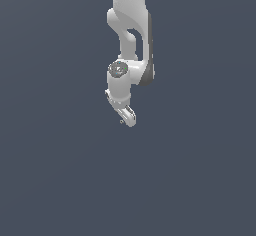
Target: Pick up the object and move it to a goal position.
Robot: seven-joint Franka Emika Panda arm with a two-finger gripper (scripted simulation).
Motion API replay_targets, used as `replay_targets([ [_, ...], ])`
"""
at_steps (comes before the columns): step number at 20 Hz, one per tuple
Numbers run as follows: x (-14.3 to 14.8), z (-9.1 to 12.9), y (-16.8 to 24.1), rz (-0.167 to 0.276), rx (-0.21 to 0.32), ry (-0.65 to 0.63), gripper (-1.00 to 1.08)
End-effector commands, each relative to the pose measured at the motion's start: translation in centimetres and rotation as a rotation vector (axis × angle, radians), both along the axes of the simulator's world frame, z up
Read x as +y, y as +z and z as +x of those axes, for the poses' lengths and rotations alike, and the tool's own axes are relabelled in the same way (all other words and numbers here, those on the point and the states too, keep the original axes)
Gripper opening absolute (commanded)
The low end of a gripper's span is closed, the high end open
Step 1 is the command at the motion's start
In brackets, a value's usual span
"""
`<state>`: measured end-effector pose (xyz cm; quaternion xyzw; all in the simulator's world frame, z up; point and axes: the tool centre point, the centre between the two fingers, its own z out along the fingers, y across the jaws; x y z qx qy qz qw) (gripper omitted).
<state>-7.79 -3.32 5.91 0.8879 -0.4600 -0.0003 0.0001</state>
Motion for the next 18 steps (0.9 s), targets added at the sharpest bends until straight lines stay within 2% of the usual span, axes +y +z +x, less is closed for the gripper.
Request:
replay_targets([
  [1, 0.0, 0.0, -0.1, 0.0, 0.0, 0.0, 1.0],
  [18, 0.0, -0.1, -5.0, 0.0, -0.001, -0.006, 1.0],
])
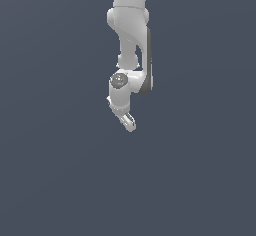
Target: Pick up the object and move it to a goal position.
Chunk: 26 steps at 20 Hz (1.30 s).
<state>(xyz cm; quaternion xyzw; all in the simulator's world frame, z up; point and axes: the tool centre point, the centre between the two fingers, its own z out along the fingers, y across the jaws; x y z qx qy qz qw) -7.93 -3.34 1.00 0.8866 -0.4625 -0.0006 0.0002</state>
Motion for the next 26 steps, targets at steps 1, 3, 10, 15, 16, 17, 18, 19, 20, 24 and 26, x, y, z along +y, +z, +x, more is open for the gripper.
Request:
replay_targets([
  [1, 0.0, 0.0, -0.1, 0.0, -0.001, 0.0, -1.0],
  [3, 0.0, 0.0, -0.1, 0.0, -0.001, 0.0, -1.0],
  [10, 0.0, 0.0, -0.1, 0.0, -0.001, 0.0, -1.0],
  [15, -0.5, 0.1, 0.4, 0.0, -0.001, -0.002, -1.0],
  [16, -0.7, 0.2, 0.7, 0.0, -0.001, -0.002, -1.0],
  [17, -1.0, 0.3, 1.0, 0.0, -0.001, -0.002, -1.0],
  [18, -1.3, 0.4, 1.3, 0.0, -0.001, -0.002, -1.0],
  [19, -1.7, 0.5, 1.8, 0.0, -0.001, -0.002, -1.0],
  [20, -2.1, 0.6, 2.2, 0.0, -0.001, -0.002, -1.0],
  [24, -4.1, 1.3, 4.6, 0.0, -0.001, -0.002, -1.0],
  [26, -5.3, 1.7, 6.1, 0.0, -0.001, -0.002, -1.0],
])
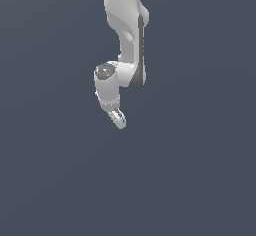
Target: Pick up the object and move it to a goal position.
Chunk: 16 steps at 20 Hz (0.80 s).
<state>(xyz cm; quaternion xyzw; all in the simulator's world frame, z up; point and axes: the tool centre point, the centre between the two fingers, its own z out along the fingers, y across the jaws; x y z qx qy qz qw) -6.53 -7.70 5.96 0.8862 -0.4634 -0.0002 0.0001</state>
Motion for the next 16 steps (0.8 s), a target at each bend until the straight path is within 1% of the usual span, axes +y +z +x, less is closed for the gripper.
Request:
replay_targets([
  [1, -1.6, 0.5, 1.9, 0.0, -0.001, -0.001, -1.0],
  [12, -9.8, 3.5, 11.6, -0.002, 0.0, 0.0, -1.0],
  [16, -12.3, 4.5, 14.5, -0.001, 0.0, 0.001, -1.0],
])
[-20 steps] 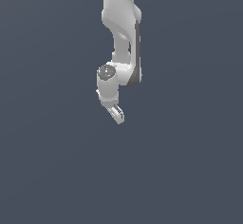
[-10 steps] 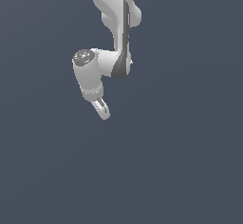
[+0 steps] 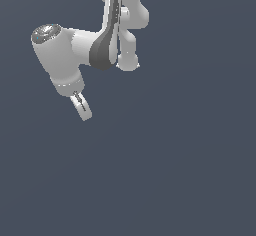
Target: Pick up the object and move it to a goal position.
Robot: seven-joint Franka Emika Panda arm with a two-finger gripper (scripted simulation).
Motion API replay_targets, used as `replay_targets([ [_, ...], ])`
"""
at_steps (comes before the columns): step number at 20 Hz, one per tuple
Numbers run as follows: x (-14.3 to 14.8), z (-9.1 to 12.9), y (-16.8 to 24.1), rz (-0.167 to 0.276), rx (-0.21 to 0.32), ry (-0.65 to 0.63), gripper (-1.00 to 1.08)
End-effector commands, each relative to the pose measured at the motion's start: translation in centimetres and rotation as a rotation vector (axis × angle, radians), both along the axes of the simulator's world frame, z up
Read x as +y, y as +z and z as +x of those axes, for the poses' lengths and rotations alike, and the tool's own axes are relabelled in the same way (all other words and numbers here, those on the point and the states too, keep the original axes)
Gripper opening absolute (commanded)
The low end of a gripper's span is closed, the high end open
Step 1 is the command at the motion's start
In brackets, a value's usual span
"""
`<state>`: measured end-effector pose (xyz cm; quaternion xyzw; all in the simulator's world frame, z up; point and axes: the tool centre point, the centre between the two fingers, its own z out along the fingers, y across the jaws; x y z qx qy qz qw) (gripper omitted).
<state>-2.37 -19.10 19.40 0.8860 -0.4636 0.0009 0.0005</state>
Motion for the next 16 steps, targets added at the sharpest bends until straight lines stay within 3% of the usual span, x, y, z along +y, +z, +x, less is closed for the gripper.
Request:
replay_targets([
  [1, -1.4, 0.6, 1.6, 0.001, 0.002, 0.002, -1.0],
  [8, -3.8, 1.7, 4.4, 0.001, 0.001, 0.003, -1.0],
  [16, -4.5, 2.2, 5.3, 0.002, 0.001, 0.003, -1.0],
])
